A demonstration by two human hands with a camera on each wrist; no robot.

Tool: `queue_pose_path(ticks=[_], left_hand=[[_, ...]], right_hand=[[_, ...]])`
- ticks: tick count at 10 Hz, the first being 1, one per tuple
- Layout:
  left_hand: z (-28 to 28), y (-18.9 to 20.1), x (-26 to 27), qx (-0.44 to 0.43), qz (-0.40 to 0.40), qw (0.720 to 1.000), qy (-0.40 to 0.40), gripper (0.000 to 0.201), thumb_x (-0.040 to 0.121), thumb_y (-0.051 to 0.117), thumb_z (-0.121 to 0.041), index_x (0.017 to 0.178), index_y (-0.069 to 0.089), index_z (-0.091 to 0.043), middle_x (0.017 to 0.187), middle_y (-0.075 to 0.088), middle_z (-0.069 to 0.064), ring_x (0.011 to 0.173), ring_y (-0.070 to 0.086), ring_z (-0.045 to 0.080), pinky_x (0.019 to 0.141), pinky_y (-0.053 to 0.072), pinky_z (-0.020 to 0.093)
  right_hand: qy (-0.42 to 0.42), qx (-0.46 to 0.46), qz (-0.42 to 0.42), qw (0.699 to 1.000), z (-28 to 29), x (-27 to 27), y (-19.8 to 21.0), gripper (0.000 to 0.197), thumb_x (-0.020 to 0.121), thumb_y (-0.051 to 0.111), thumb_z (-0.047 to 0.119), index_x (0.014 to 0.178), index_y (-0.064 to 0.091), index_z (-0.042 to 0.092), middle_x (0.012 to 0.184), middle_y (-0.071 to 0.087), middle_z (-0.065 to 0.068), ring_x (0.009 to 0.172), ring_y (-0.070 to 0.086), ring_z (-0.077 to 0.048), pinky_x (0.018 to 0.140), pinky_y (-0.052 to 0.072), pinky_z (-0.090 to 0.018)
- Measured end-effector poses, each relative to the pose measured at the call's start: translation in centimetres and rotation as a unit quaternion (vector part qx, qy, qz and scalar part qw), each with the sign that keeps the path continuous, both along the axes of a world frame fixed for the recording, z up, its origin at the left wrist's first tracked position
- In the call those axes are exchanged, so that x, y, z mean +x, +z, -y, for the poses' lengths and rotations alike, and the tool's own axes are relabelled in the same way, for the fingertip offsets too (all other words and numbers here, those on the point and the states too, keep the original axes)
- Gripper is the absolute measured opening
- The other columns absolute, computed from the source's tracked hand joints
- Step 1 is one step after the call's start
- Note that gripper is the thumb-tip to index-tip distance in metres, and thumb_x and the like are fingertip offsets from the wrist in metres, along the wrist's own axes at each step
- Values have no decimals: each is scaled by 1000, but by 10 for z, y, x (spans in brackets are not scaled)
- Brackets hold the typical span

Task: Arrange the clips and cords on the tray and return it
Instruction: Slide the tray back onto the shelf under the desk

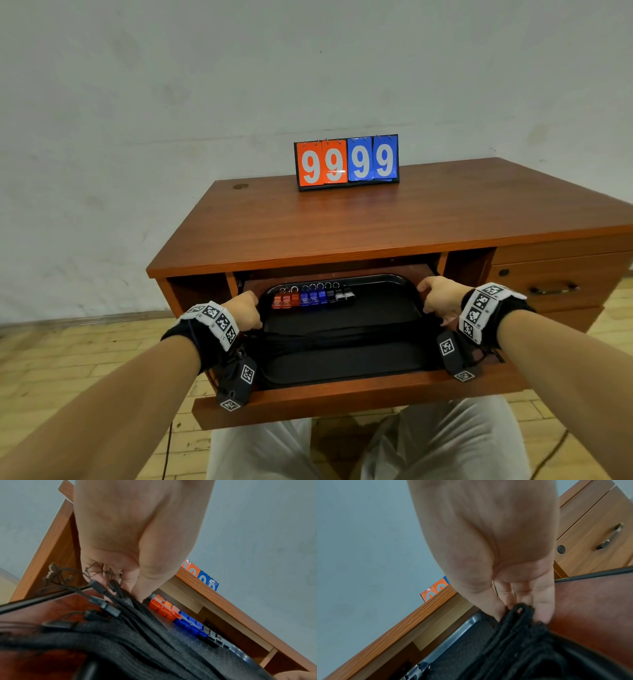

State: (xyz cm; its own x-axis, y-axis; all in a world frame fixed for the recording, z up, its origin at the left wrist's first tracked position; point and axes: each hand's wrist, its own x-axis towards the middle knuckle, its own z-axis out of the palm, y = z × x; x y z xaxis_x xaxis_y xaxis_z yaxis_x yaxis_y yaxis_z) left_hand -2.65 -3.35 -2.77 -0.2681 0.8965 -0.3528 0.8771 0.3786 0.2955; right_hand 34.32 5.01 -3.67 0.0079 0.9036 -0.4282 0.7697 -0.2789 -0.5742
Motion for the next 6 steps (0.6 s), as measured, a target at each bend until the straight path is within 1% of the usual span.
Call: queue_pose_path(ticks=[1,2,3,4,5,6], left_hand=[[1,0,-1,4,20,1000,2,55,91,65,-7,140,40,-7,110,59,12,98,62,25,72,47,28],[0,2,-2,-9,54,998,20,53,90,63,-7,138,42,-5,96,60,10,80,60,22,65,49,28],[-3,3,-2,-21,58,998,23,46,88,63,-10,131,49,-2,90,65,11,75,62,22,63,50,28],[-5,6,-2,-26,44,999,12,29,87,63,-14,113,59,-2,88,67,11,74,62,22,64,49,29],[-10,8,-3,-30,26,999,-7,15,87,64,-17,93,62,-3,80,62,8,73,59,22,63,46,29],[-20,15,-5,-6,20,999,-30,25,87,68,-22,104,69,-5,102,66,8,95,64,24,81,52,33]], right_hand=[[2,-10,-7,1000,-1,-1,1,40,88,53,-9,119,48,15,98,56,-15,79,60,-31,79,57,-55],[10,-22,-11,1000,-1,-3,3,35,86,55,-5,119,53,6,95,59,-21,76,58,-33,82,54,-61],[22,-12,2,1000,0,-6,8,40,88,60,2,128,52,4,105,61,-19,86,64,-33,83,56,-51],[36,-4,16,999,2,-9,16,58,90,63,8,143,41,8,122,57,-15,104,63,-35,79,58,-43],[50,10,26,998,1,-11,23,60,91,63,11,146,39,10,126,54,-13,108,59,-30,74,54,-34],[56,31,15,998,1,-15,34,57,92,63,14,144,41,12,125,53,-10,107,57,-26,82,53,-37]])
